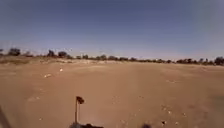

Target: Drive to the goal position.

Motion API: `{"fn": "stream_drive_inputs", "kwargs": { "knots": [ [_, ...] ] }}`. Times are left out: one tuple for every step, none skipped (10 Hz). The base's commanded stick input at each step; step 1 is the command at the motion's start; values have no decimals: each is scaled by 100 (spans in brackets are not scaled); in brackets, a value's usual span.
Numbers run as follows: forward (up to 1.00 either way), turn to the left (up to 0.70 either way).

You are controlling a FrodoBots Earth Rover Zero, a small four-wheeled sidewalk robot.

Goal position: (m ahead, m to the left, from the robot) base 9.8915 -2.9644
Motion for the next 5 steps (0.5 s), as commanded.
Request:
{"fn": "stream_drive_inputs", "kwargs": {
  "knots": [
    [70,0],
    [70,0],
    [70,0],
    [70,0],
    [70,0]
  ]
}}
